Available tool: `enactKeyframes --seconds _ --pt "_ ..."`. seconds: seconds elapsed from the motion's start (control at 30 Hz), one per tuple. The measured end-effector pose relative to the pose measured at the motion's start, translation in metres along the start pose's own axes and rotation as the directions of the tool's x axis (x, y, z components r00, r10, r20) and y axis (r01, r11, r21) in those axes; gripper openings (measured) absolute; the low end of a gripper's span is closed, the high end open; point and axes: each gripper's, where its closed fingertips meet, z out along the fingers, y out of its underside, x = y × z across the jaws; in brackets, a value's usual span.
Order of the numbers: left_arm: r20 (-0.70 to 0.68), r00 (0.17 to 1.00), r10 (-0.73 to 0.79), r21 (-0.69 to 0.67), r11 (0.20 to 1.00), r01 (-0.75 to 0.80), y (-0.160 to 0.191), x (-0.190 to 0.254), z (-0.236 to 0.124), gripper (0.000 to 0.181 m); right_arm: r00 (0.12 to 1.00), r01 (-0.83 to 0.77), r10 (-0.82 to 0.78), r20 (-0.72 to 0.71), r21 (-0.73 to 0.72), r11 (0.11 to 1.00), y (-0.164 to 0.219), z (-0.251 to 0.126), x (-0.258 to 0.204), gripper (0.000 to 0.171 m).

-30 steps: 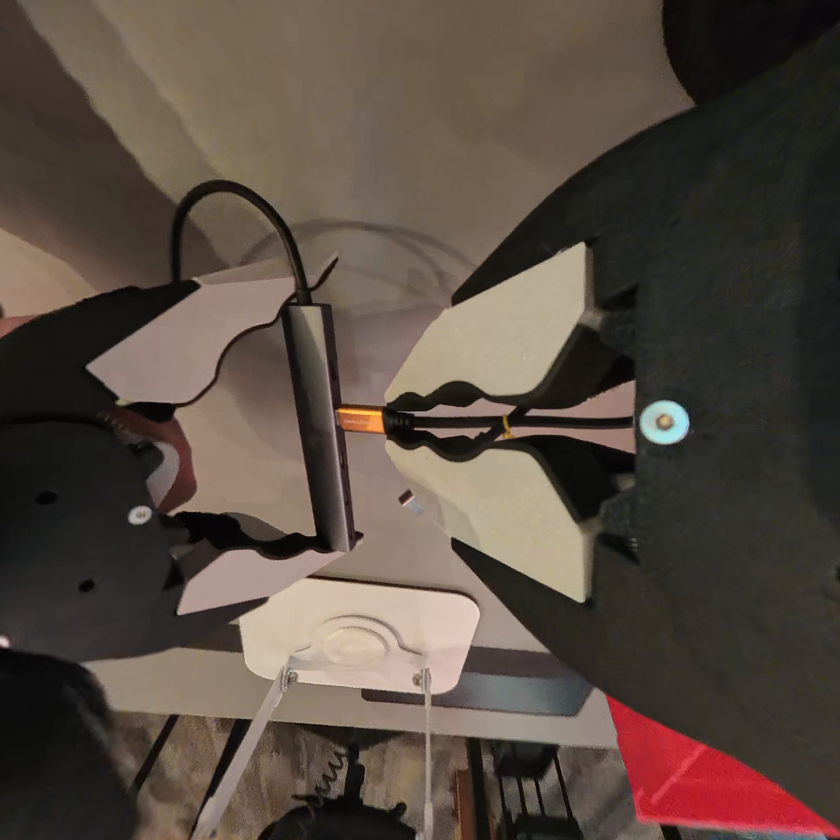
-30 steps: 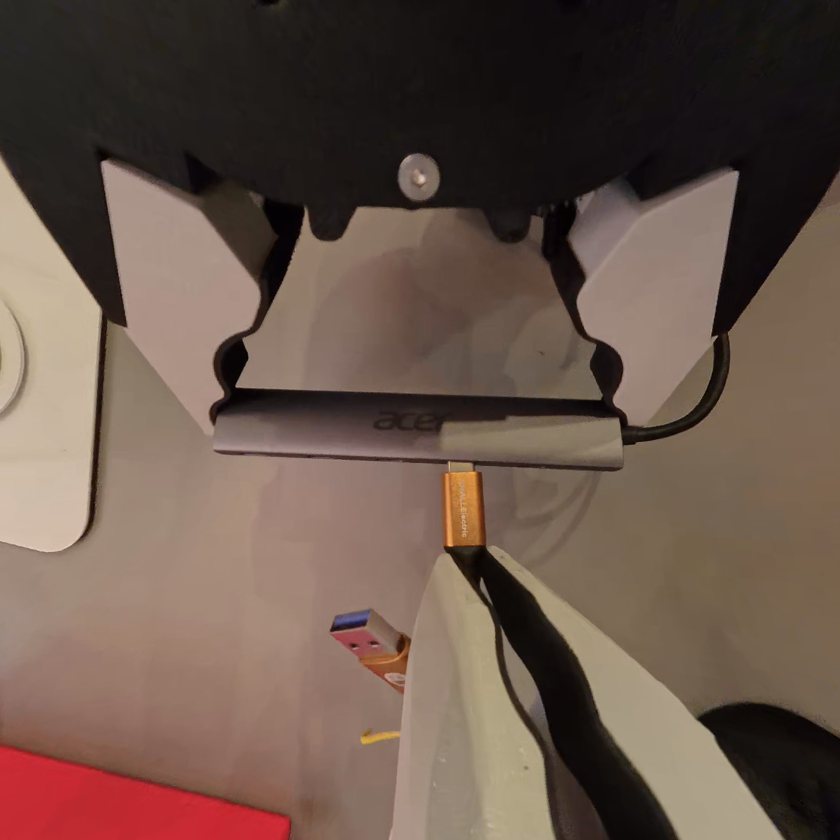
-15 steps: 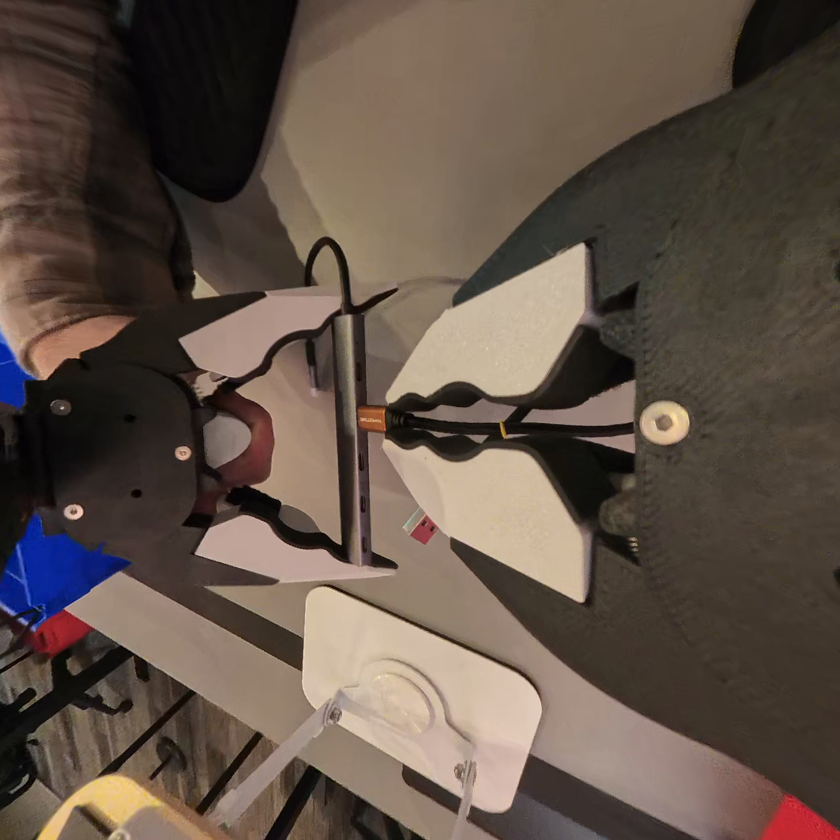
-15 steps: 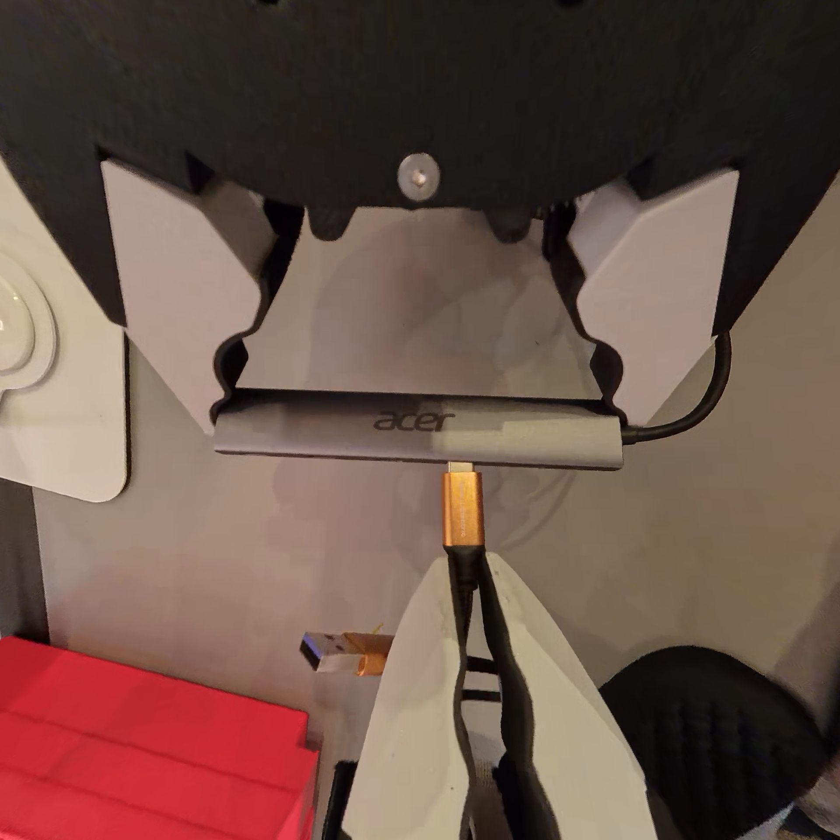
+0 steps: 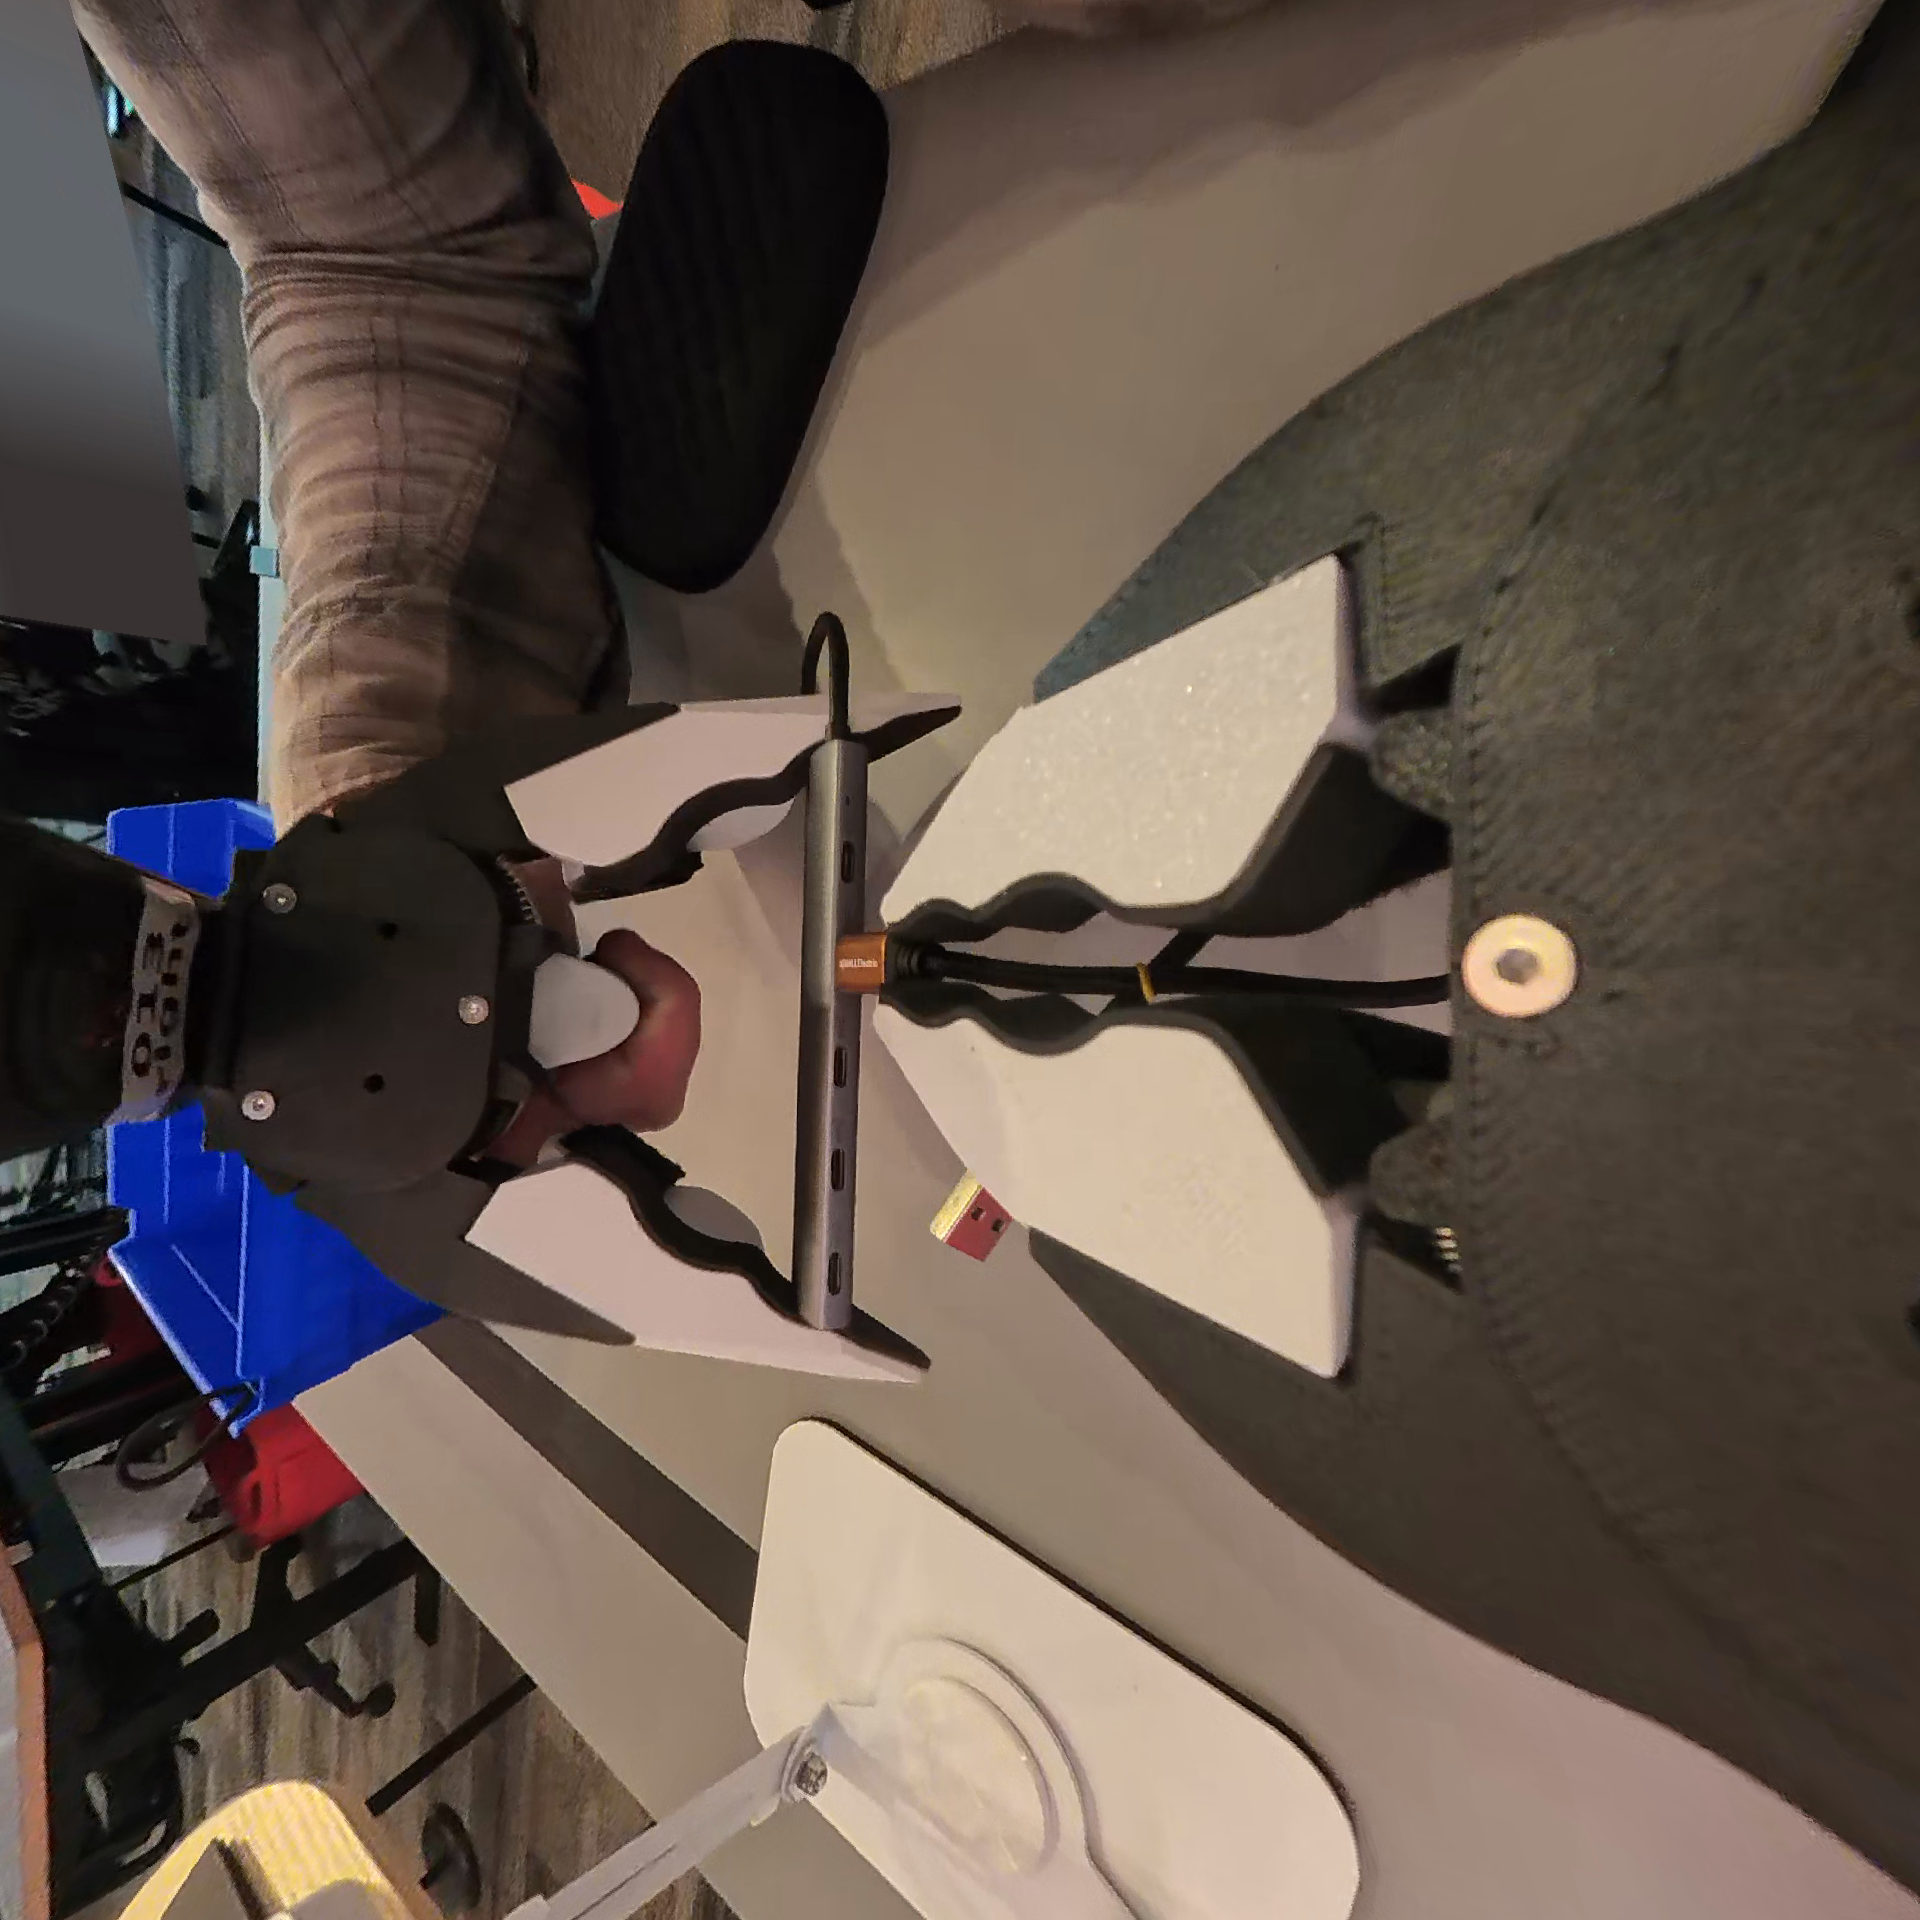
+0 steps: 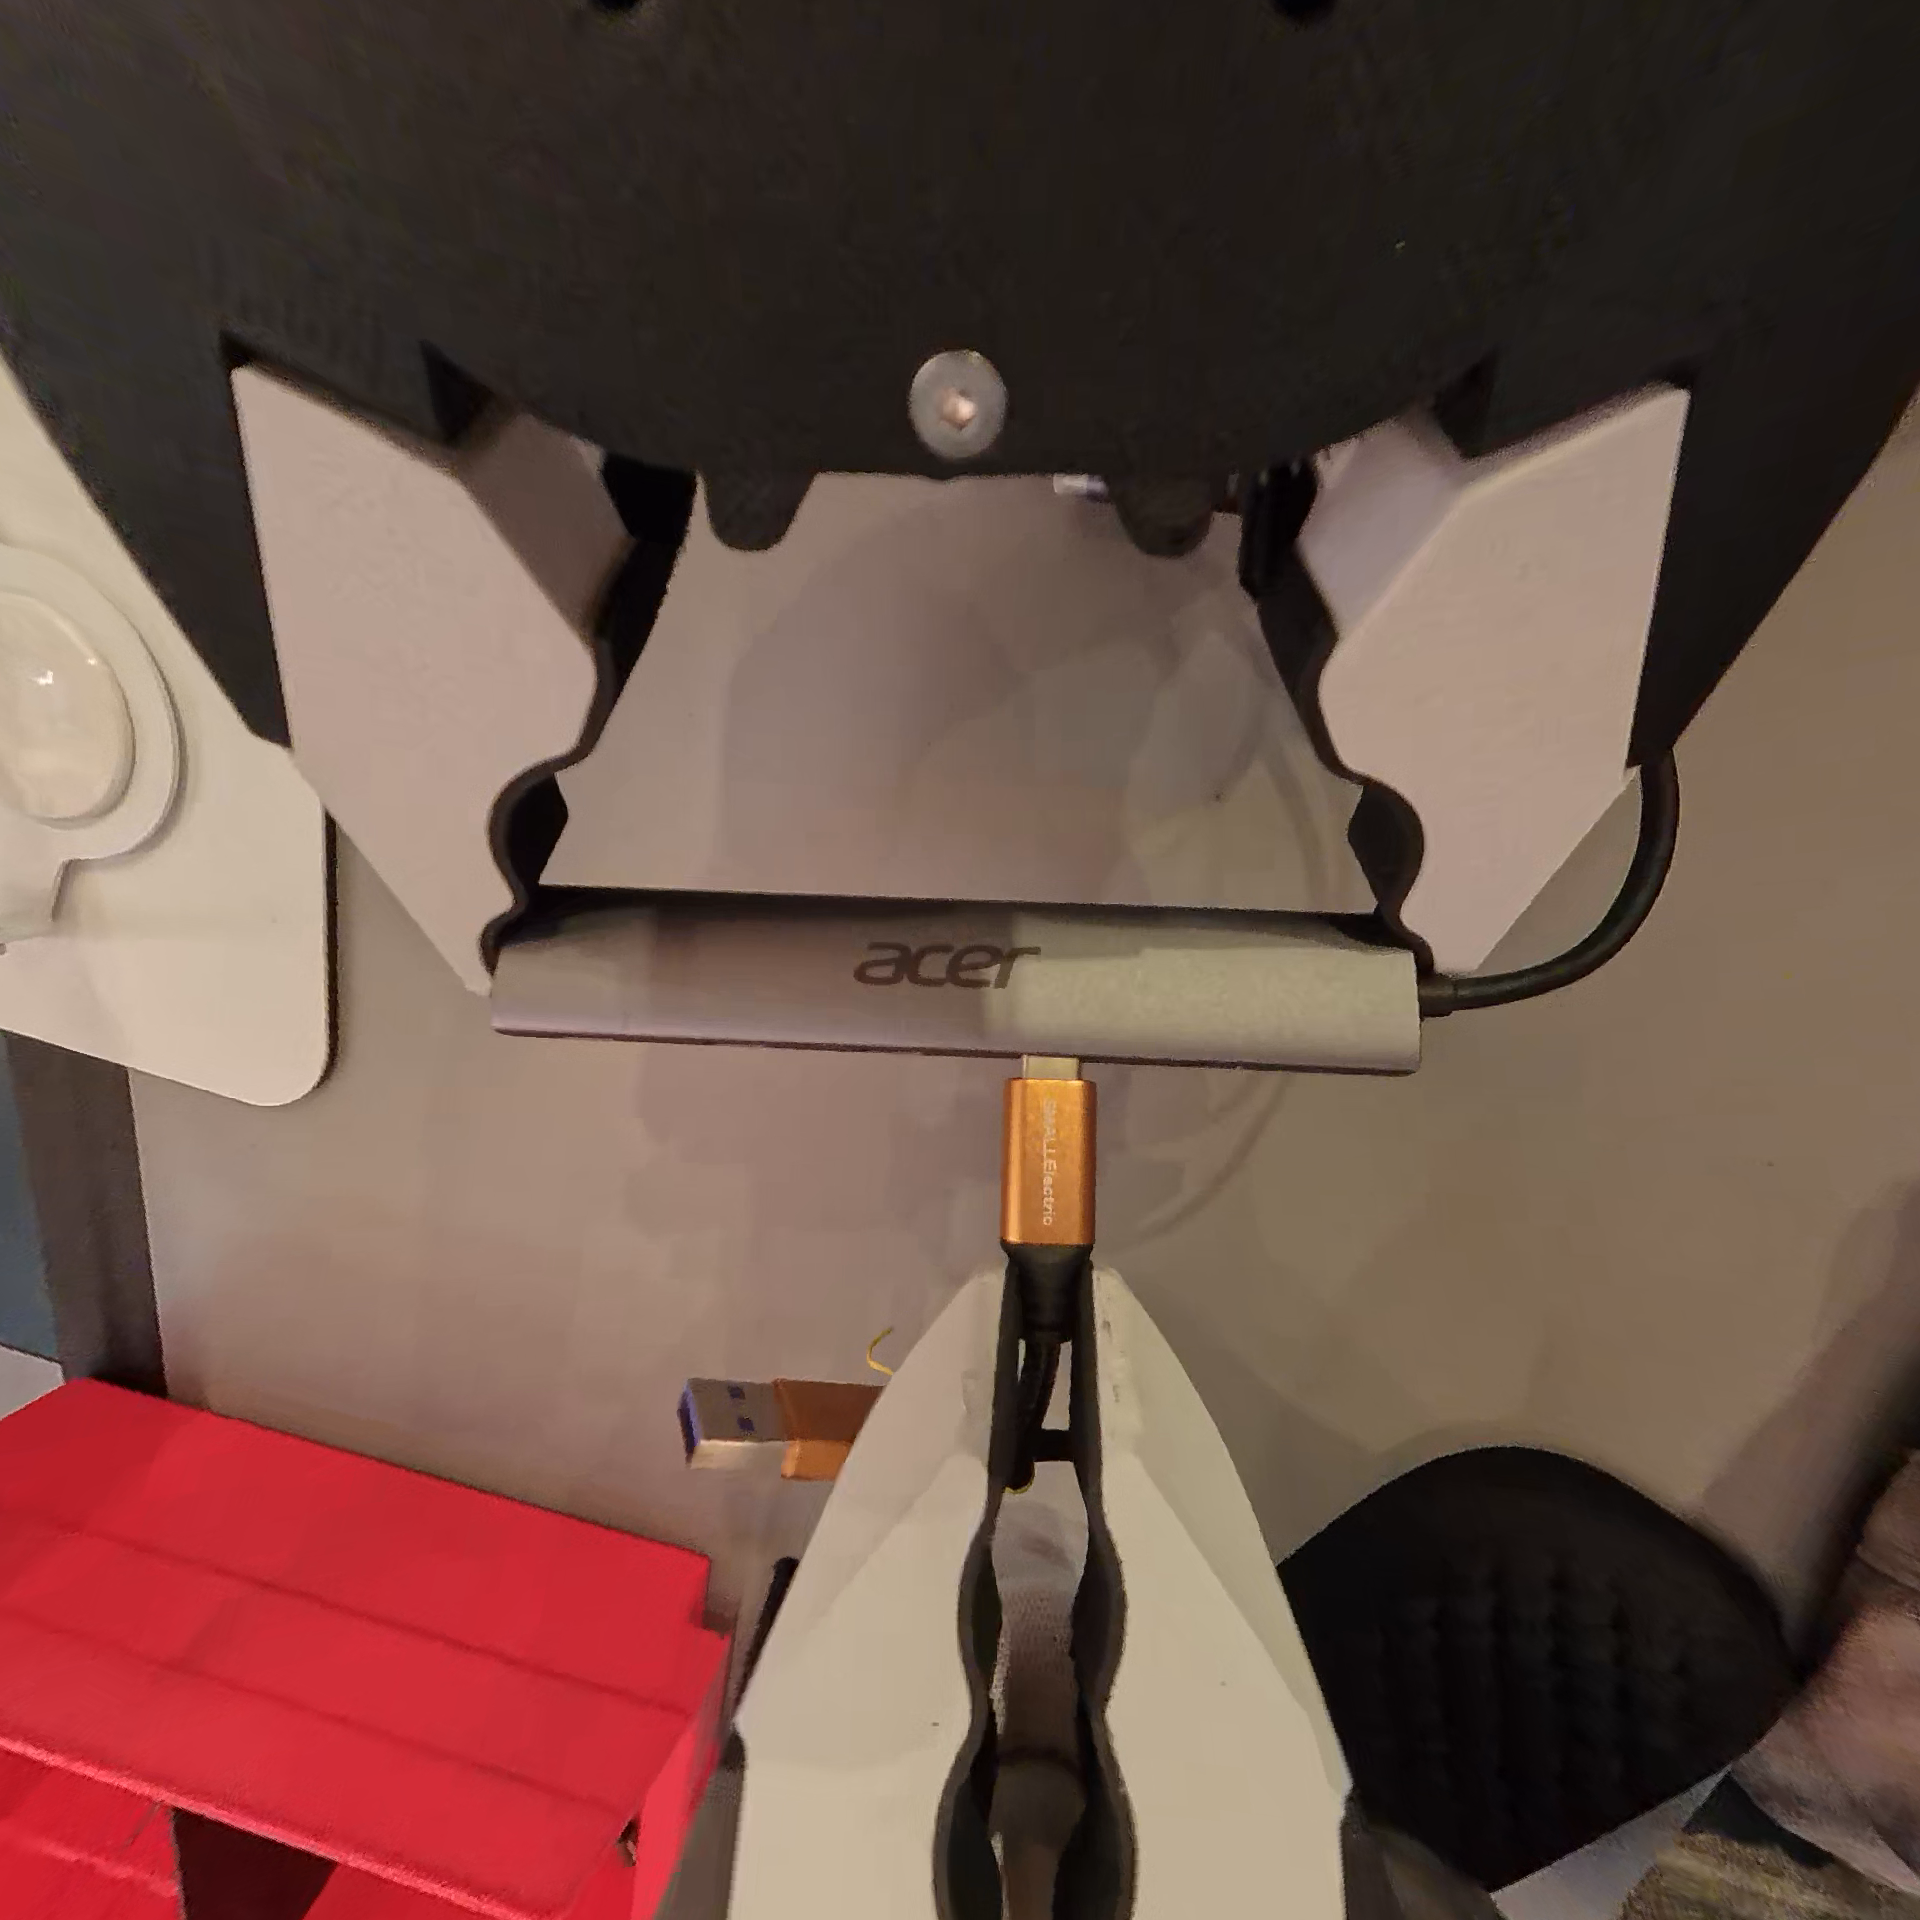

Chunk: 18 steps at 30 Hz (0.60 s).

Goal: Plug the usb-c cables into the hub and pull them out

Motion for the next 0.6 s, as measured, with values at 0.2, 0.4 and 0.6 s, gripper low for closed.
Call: enactKeyframes --seconds 0.2,0.4,0.6 --pt "-0.024 1.000 0.005 0.027 1.000 -0.004 -0.0063 -0.0005 0.0002 0.008 1.000 0.013 -0.013 -0.002 0.017 1.000 -0.0045 -0.0075 0.0008 0.152" --pt "0.001 1.000 0.009 0.033 0.999 -0.009 -0.0057 -0.0022 0.0011 0.008 1.000 -0.003 0.003 -0.014 0.014 1.000 -0.0038 -0.0086 0.0027 0.152" --pt "0.046 0.999 0.029 0.017 0.999 -0.030 -0.0037 -0.0027 0.0015 0.009 1.000 -0.013 0.013 -0.021 -0.013 1.000 -0.0020 -0.0081 0.0051 0.152"
